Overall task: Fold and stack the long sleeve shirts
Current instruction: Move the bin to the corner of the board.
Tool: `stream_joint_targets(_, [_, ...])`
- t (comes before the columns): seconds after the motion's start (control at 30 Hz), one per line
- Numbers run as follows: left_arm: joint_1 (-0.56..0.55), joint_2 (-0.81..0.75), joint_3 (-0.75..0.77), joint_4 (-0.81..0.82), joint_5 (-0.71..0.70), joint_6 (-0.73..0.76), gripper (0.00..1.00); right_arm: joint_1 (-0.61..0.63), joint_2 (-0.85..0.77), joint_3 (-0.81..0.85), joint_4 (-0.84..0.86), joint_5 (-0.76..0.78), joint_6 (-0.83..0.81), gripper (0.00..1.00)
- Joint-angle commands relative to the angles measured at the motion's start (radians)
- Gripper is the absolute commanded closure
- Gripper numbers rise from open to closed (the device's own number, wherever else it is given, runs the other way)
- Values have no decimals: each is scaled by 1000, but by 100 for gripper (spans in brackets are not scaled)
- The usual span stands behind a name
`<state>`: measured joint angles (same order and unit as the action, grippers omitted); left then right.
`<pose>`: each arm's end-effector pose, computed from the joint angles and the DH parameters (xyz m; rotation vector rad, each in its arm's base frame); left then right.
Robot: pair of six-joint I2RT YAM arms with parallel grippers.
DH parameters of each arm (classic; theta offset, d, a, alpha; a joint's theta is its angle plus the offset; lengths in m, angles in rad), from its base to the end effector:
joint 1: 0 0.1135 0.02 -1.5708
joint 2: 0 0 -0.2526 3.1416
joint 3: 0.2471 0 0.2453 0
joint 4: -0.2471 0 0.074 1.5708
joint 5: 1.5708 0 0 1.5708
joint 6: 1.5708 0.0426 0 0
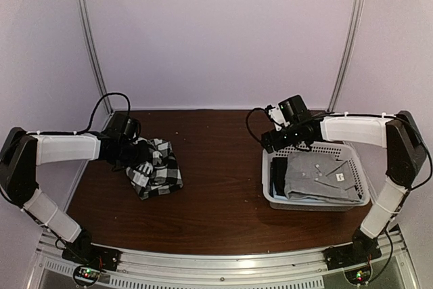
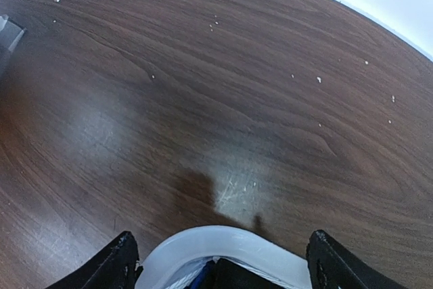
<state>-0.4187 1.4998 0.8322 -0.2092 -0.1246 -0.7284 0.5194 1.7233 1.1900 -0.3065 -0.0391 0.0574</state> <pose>0.2766 -0.1173 0.1760 -0.4361 2.4325 -0.3554 0.3217 0.1858 0.2071 -0.5749 2.3647 0.3105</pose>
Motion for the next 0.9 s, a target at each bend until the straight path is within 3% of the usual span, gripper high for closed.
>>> stream_joint_targets(0.0, [6,-26,0,43,33,-1,100,-23,-45,-162,-212,34,78,14])
stream_joint_targets(0.2, [6,-23,-4,54,59,-3,100,-47,-170,-263,-240,69,117,13])
stream_joint_targets(0.37, [6,-19,-9,65,76,-7,100,-39,-220,-216,-279,88,170,14])
stream_joint_targets(0.6, [6,-27,-15,72,79,-14,100,163,-161,-26,-319,146,273,16])
stream_joint_targets(0.87, [6,-38,-25,73,85,-15,100,341,-116,-97,-229,19,462,28])
